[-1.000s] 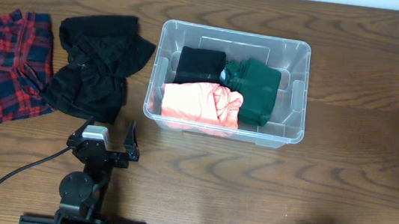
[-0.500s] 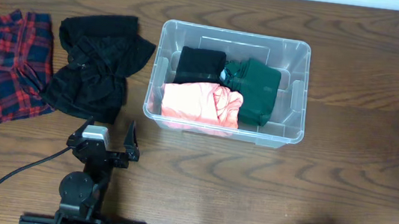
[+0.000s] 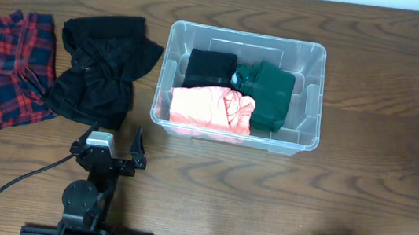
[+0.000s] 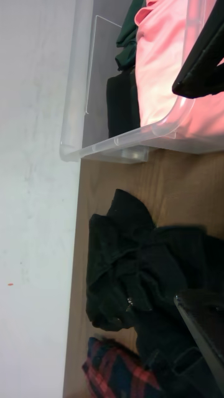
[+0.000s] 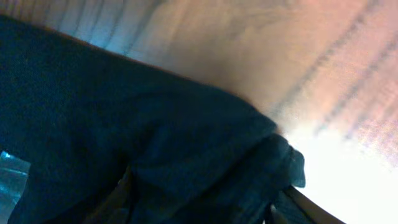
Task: Pack container
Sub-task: 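Grasp the dark teal item at the right edge with the right gripper, then carry the teal item over the bin and lower it into the right side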
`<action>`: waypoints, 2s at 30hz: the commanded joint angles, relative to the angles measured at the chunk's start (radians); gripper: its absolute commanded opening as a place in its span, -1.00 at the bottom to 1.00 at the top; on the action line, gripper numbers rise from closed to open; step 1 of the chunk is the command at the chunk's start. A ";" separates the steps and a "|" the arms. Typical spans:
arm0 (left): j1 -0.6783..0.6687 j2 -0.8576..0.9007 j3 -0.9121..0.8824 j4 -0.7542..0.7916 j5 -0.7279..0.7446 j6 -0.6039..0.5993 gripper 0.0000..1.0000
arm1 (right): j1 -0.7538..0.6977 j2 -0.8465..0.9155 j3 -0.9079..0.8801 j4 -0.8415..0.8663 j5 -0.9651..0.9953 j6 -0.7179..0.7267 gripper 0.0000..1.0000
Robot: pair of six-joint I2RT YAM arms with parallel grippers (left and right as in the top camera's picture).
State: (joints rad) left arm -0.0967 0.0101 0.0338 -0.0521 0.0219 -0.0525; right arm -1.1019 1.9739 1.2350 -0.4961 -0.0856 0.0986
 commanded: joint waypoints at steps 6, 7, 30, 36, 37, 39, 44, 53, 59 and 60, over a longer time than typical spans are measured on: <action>-0.005 -0.005 -0.030 -0.019 -0.015 -0.002 0.96 | 0.055 0.063 -0.005 0.014 -0.020 -0.013 -0.96; -0.005 -0.005 -0.030 -0.019 -0.015 -0.002 0.96 | 0.058 0.063 -0.005 0.014 -0.020 -0.003 -0.97; -0.005 -0.005 -0.030 -0.019 -0.015 -0.002 0.96 | 0.520 -0.400 0.113 -0.090 -0.301 0.092 -0.98; -0.005 -0.005 -0.030 -0.019 -0.015 -0.002 0.96 | 0.683 -0.558 0.177 -0.155 -0.401 0.094 -0.98; -0.005 -0.005 -0.030 -0.019 -0.015 -0.002 0.96 | 0.712 -0.580 0.179 -0.165 -0.401 0.102 -0.97; -0.005 -0.005 -0.030 -0.019 -0.015 -0.002 0.96 | 0.774 -0.623 0.179 -0.180 -0.402 0.120 -0.97; -0.005 -0.005 -0.030 -0.019 -0.015 -0.002 0.96 | 0.923 -0.700 0.179 -0.216 -0.405 0.177 -0.98; -0.005 -0.005 -0.030 -0.019 -0.015 -0.002 0.96 | 1.176 -0.690 0.176 -0.340 -0.442 0.238 -0.98; -0.005 -0.005 -0.030 -0.019 -0.015 -0.002 0.96 | 1.318 -0.656 0.176 -0.412 -0.370 0.346 -0.98; -0.005 -0.005 -0.030 -0.019 -0.015 -0.002 0.96 | 1.335 -0.653 0.176 -0.428 -0.337 0.371 -0.98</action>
State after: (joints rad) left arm -0.0967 0.0105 0.0338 -0.0521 0.0219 -0.0525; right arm 0.1909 1.3121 1.3960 -0.9081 -0.4839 0.3775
